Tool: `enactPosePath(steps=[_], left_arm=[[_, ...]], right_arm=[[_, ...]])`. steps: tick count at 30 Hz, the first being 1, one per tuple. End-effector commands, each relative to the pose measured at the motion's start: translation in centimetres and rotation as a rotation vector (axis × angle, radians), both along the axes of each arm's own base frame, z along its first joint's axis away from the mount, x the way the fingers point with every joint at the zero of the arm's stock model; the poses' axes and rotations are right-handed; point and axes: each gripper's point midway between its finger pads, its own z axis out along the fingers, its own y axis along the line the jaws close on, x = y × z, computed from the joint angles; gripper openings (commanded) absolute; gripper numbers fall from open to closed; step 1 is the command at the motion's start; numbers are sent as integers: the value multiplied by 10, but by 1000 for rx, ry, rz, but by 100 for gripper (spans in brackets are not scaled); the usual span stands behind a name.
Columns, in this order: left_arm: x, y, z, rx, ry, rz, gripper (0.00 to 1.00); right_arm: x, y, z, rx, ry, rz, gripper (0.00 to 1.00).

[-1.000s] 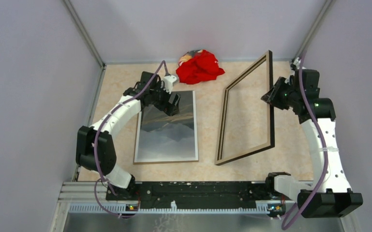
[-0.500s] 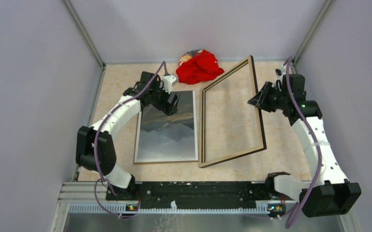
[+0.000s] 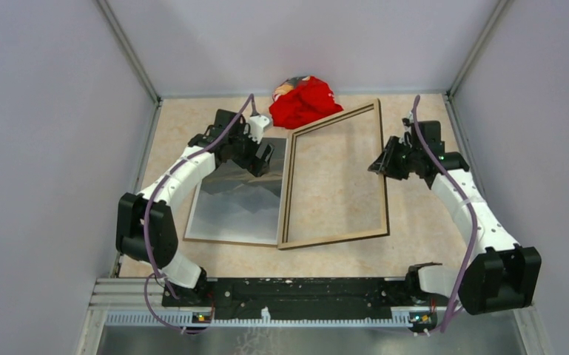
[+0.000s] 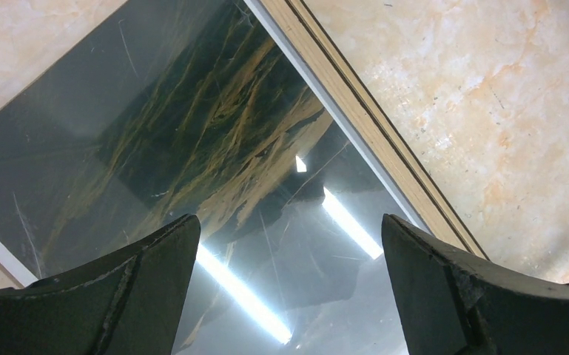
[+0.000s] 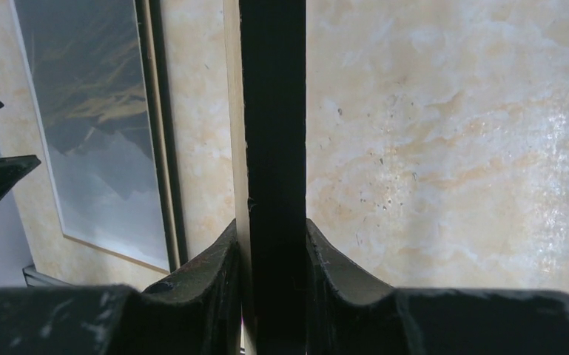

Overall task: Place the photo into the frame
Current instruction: Turn over the photo frame at the center of the board.

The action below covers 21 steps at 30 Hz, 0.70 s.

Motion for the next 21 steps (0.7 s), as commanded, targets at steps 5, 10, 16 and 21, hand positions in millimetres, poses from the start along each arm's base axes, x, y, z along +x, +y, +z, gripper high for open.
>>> enactPosePath(steps=[5, 10, 16, 21], left_arm=[[8, 1, -1, 11, -19, 1, 99], [11, 4, -8, 26, -25, 6, 99], [10, 4, -12, 33, -18, 1, 99], [9, 8, -14, 55, -38, -6, 98]], right_arm=[[-11, -47, -36, -280, 124, -96, 0], [-14, -81, -78, -463, 215, -164, 0], [-10, -95, -119, -574, 316, -161, 0], [-6, -101, -126, -692, 334, -119, 0]])
